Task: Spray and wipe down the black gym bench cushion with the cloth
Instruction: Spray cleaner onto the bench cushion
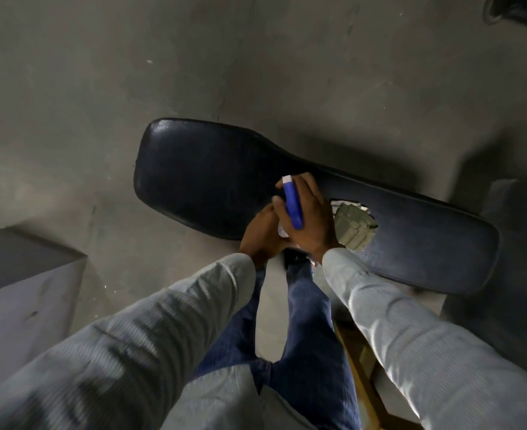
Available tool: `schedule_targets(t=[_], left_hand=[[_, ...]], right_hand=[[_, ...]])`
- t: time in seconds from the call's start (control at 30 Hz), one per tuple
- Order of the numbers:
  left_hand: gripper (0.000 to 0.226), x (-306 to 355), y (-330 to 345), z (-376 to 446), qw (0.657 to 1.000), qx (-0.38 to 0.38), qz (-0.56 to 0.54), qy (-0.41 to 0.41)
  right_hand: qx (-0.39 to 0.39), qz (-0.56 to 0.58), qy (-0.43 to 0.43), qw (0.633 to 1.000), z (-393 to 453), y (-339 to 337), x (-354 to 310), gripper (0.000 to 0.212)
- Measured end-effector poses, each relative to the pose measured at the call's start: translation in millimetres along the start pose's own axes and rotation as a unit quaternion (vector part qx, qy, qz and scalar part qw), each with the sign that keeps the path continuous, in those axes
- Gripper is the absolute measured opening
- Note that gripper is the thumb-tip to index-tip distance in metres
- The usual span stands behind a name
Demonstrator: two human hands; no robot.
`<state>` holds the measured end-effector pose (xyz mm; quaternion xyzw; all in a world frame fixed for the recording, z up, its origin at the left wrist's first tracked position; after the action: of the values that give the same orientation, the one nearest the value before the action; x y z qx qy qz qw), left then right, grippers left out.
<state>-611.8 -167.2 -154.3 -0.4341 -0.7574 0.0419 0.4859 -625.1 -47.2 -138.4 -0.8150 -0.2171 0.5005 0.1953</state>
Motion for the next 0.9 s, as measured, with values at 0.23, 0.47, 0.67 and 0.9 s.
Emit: schedule_targets(t=[0.23, 0.47, 0.67, 0.9], left_hand=[[0.103, -92.8, -33.3, 10.1, 0.974, 0.171, 0.071, -0.128], [0.118, -164.0, -64.4, 22.2, 0.936, 0.250, 0.063, -0.241], [0.135, -199.9, -79.0, 25.9, 0.932, 0.263, 0.025, -0.250], [0.131, -220.0, -68.0, 26.2, 0.944, 0.238, 0.008, -0.228]], right_hand=[[0.076, 0.018, -0.112, 0.991, 5.8, 17.7, -37.0, 0.020], [0.050, 0.049, -0.140, 0.988, 32.4, 54.8, -74.5, 0.024], [0.016, 0.001, -0.192, 0.981, 49.4, 106.3, -85.0, 0.033], [-0.008, -0.079, -0.156, 0.985, 61.5, 138.3, -76.2, 0.038]])
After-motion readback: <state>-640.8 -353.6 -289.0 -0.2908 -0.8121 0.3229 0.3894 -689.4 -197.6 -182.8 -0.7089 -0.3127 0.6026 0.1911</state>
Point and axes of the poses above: each hand's wrist, its own z-axis towards the middle knuckle, its own y-axis out of the palm, x = y × z, the point moved 3 cm from there along z, towards the middle knuckle, and after that the axes turned 6 degrees about y, right-handed, at the moved point
